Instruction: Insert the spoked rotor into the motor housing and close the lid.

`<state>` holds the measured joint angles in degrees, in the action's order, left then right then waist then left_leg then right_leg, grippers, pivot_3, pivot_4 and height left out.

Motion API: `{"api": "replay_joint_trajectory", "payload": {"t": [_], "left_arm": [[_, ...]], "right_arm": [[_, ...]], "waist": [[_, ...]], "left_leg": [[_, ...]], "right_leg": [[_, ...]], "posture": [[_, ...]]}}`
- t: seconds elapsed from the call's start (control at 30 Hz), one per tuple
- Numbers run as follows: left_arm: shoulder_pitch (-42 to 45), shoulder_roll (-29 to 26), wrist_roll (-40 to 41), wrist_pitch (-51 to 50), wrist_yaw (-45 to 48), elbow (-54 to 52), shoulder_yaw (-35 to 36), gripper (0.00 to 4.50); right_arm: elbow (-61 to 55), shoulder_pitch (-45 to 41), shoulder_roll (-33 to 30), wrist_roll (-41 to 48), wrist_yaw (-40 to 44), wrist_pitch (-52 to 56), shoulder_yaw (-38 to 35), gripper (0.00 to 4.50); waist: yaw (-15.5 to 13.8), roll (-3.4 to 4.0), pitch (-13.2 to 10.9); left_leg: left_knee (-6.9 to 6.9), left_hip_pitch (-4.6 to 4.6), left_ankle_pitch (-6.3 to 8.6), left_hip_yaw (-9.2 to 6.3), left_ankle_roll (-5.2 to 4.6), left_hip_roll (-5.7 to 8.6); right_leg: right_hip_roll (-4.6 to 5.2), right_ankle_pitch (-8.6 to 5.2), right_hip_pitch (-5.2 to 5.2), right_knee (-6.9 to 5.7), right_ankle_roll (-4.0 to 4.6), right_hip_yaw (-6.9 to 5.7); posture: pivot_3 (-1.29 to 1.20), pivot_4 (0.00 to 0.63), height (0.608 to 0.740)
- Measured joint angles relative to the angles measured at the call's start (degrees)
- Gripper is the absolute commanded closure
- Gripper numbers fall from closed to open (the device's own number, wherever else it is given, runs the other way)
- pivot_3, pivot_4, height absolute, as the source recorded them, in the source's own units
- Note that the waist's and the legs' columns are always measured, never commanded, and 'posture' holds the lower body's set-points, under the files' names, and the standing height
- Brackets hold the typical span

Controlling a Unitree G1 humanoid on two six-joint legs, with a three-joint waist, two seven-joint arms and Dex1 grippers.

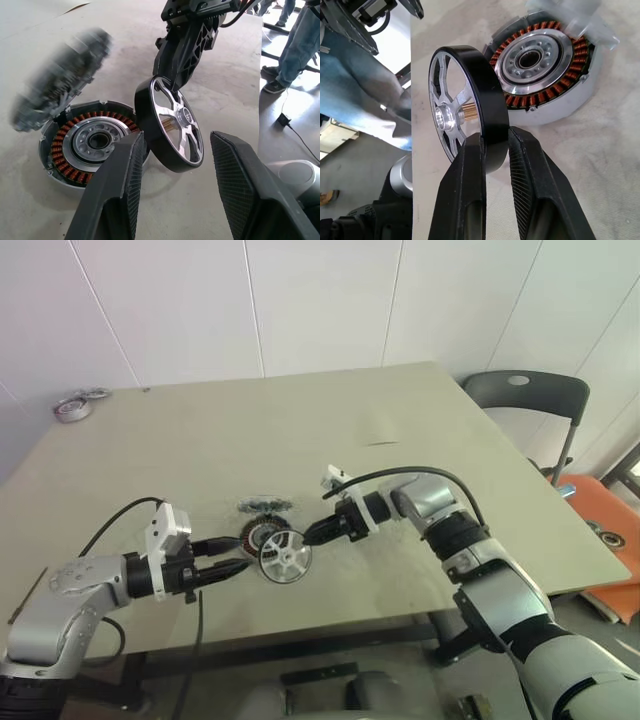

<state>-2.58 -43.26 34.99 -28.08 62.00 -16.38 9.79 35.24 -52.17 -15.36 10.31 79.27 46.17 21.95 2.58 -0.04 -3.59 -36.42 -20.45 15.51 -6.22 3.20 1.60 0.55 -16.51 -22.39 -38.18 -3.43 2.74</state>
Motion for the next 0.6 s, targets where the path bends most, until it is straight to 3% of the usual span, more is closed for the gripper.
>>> {"api": "replay_joint_trajectory", "payload": {"t": [0.3,0.6], "left_arm": [[0.01,-0.18,-0.08,0.08,0.51,0.5,0.0,2.24],[-0.1,-6.41,-5.82,7.25,4.17,6.54,1.36,2.24]], "right_arm": [[-1.89,-0.31,-0.4,2.46,2.67,5.55,-0.01,4.1],[3.56,-3.45,4.11,1.7,0.95,3.05,0.07,4.1]], "waist": [[0.03,0.0,0.0],[0.01,0.0,0.0]], "left_leg": [[0.0,0.01,0.0,0.0,0.0,-0.01],[0.06,-0.01,0.0,0.0,0.0,0.01]], "right_leg": [[-0.01,0.0,-0.01,-0.01,0.0,0.0],[0.0,0.0,-0.05,0.03,0.0,-0.01]], "posture": [[0.0,0.0,0.74],[0.0,0.0,0.74]]}}
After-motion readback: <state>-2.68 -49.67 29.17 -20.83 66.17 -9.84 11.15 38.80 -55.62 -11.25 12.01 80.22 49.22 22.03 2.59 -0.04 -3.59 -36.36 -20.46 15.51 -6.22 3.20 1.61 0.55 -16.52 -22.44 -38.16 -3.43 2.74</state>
